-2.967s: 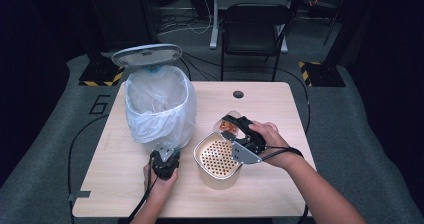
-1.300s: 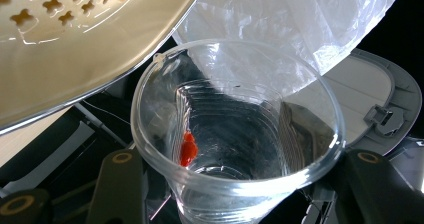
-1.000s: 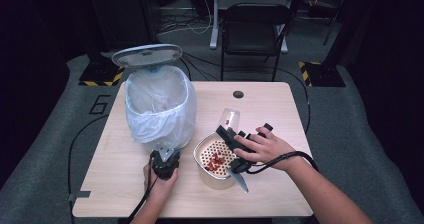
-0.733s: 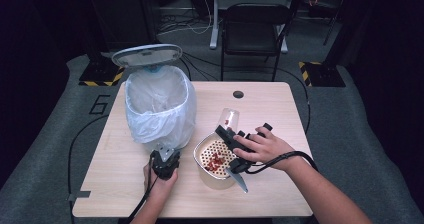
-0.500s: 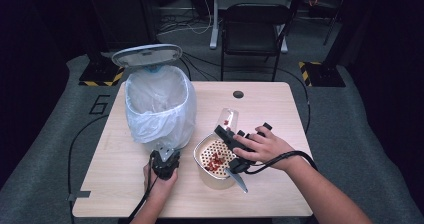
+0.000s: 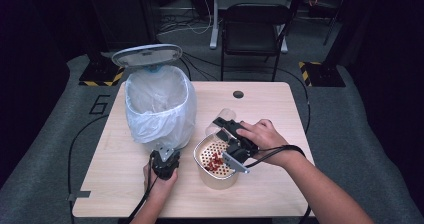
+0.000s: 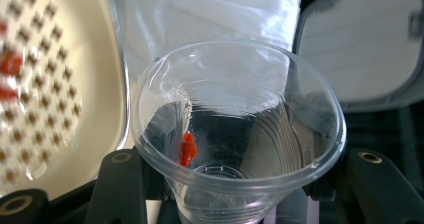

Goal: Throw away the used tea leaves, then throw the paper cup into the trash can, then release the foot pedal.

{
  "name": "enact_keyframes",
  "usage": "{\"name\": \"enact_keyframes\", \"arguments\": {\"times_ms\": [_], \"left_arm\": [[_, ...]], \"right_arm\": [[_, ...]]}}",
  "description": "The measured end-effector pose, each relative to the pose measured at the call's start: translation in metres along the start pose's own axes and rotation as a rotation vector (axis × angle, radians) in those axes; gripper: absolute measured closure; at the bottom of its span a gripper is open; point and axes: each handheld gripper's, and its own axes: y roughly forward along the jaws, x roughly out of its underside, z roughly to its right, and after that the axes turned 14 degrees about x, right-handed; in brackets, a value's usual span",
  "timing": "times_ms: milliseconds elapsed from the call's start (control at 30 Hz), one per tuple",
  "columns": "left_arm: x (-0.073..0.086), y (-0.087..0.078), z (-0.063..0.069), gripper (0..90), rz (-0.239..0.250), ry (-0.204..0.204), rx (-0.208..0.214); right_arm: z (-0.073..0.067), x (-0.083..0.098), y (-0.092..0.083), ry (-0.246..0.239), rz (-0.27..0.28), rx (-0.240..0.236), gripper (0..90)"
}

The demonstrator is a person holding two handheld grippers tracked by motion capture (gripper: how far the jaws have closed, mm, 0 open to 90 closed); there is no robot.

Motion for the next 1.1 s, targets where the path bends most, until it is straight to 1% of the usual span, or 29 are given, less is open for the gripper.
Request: {"name": "enact_keyframes", "arguments": {"times_ms": [33, 67, 100, 133, 167, 200, 233, 267, 300, 367, 400, 433, 467, 500, 533, 567, 600, 633, 733, 767, 800, 833, 867, 900, 933, 1000, 1033, 1067, 1100], "left_arm": [[0.0, 0.0, 0.0, 71.1, 0.002, 0.0, 0.0], [0.0, 0.0, 0.0, 71.1, 0.003, 0.001, -0.001], [0.0, 0.0, 0.0, 71.1, 0.003, 0.001, -0.001], [0.0, 0.0, 0.0, 71.0, 0.003, 0.001, 0.0], [0.0, 0.0, 0.0, 71.0, 0.003, 0.0, 0.0], [0.0, 0.0, 0.0, 71.1, 0.002, 0.0, 0.0], [0.0, 0.0, 0.0, 71.1, 0.001, 0.001, -0.001], [0.0, 0.0, 0.0, 71.0, 0.001, 0.001, -0.001], [0.0, 0.0, 0.0, 71.1, 0.001, 0.001, -0.001], [0.0, 0.0, 0.0, 71.0, 0.0, 0.003, -0.001], [0.0, 0.0, 0.0, 71.0, 0.001, 0.003, -0.001], [0.0, 0.0, 0.0, 71.0, 0.0, 0.005, -0.003], [0.0, 0.0, 0.0, 71.1, 0.0, 0.004, -0.002], [0.0, 0.0, 0.0, 71.0, 0.001, 0.002, -0.001], [0.0, 0.0, 0.0, 71.0, 0.001, 0.002, -0.001], [0.0, 0.0, 0.0, 71.0, 0.0, 0.002, 0.0], [0.0, 0.0, 0.0, 71.0, 0.0, 0.002, 0.0], [0.0, 0.0, 0.0, 71.0, 0.0, 0.002, 0.0], [0.0, 0.0, 0.0, 71.0, 0.004, -0.001, -0.003], [0.0, 0.0, 0.0, 71.0, 0.006, -0.002, -0.001], [0.0, 0.0, 0.0, 71.0, 0.004, -0.001, -0.002], [0.0, 0.001, 0.0, 71.0, 0.007, 0.0, -0.002], [0.0, 0.001, 0.0, 71.0, 0.008, 0.003, -0.006], [0.0, 0.001, 0.0, 71.0, 0.006, 0.003, -0.006], [0.0, 0.001, 0.0, 71.0, 0.006, 0.0, -0.002], [0.0, 0.001, 0.0, 71.0, 0.012, -0.006, 0.0], [0.0, 0.001, 0.0, 71.0, 0.012, -0.006, 0.0], [0.0, 0.001, 0.0, 71.0, 0.011, -0.007, 0.001], [0.0, 0.0, 0.0, 71.0, 0.01, -0.007, 0.003]], "right_arm": [[0.009, 0.003, 0.003, 0.087, -0.015, -0.033, 43.8], [0.009, 0.003, 0.003, 0.087, -0.015, -0.033, 43.8], [0.011, 0.005, 0.003, 0.146, -0.031, -0.043, 43.8], [0.015, 0.007, 0.004, 0.188, -0.031, -0.058, 43.9], [0.018, 0.009, 0.004, 0.248, -0.041, -0.075, 43.9], [0.024, 0.01, 0.006, 0.279, -0.033, -0.09, 43.9], [0.027, 0.012, 0.006, 0.327, -0.031, -0.104, 43.9], [0.034, 0.017, 0.008, 0.431, -0.037, -0.131, 43.9], [0.034, 0.017, 0.008, 0.431, -0.037, -0.131, 43.9], [0.04, 0.022, 0.011, 0.546, -0.058, -0.17, 43.9], [0.046, 0.027, 0.015, 0.623, -0.066, -0.199, 43.9], [0.046, 0.027, 0.015, 0.623, -0.066, -0.199, 43.9], [0.05, 0.029, 0.018, 0.678, -0.078, -0.224, 44.0], [0.053, 0.031, 0.02, 0.72, -0.078, -0.241, 44.0], [0.055, 0.032, 0.022, 0.78, -0.091, -0.265, 44.0], [0.059, 0.035, 0.025, 0.825, -0.101, -0.275, 44.1], [0.066, 0.038, 0.03, 0.906, -0.117, -0.31, 44.1], [0.066, 0.038, 0.03, 0.906, -0.117, -0.31, 44.1], [0.075, 0.04, 0.036, 1.0, -0.129, -0.336, 44.1], [0.077, 0.041, 0.038, 1.018, -0.13, -0.337, 44.1], [0.084, 0.043, 0.045, 1.087, -0.137, -0.358, 44.1], [0.084, 0.043, 0.045, 1.087, -0.137, -0.358, 44.1], [0.09, 0.046, 0.05, 1.147, -0.136, -0.365, 44.1], [0.09, 0.046, 0.05, 1.147, -0.136, -0.365, 44.1], [0.096, 0.048, 0.055, 1.185, -0.14, -0.363, 44.1], [0.102, 0.05, 0.059, 1.221, -0.139, -0.362, 44.1], [0.102, 0.05, 0.059, 1.221, -0.139, -0.362, 44.1], [0.107, 0.051, 0.064, 1.241, -0.137, -0.365, 44.1], [0.107, 0.051, 0.064, 1.241, -0.137, -0.365, 44.1]]}}
